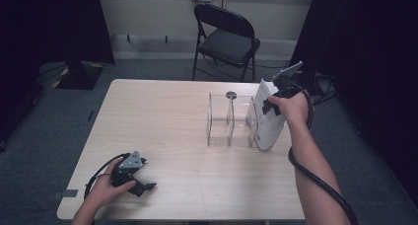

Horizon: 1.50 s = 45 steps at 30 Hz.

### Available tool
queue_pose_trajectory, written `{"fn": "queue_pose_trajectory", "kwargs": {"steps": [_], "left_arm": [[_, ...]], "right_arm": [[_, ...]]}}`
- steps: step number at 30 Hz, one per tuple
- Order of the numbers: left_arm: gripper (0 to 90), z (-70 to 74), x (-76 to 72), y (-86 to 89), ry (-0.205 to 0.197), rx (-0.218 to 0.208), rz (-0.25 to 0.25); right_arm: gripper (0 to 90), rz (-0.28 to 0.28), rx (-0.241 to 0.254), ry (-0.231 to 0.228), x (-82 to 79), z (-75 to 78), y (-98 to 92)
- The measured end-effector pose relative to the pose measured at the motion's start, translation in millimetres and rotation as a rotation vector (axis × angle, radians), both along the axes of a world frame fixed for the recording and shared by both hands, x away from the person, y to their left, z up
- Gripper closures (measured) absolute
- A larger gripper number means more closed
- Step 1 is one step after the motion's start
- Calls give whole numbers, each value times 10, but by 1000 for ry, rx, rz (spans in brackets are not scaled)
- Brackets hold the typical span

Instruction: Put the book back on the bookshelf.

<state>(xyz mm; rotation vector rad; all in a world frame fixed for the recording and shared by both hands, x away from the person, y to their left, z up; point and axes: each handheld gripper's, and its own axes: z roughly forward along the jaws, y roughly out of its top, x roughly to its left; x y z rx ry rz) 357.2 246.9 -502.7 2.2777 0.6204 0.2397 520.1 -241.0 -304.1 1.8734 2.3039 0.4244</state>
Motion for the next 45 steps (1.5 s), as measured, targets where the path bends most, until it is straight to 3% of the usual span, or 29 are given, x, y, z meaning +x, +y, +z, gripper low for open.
{"fn": "queue_pose_trajectory", "kwargs": {"steps": [14,45], "left_arm": [[0,0,2,1,0,0,-2],[0,-1,0,1,1,-1,-1]], "right_arm": [[264,18,13,-15,-80,31,-41],[255,61,46,-21,-287,49,-110]]}}
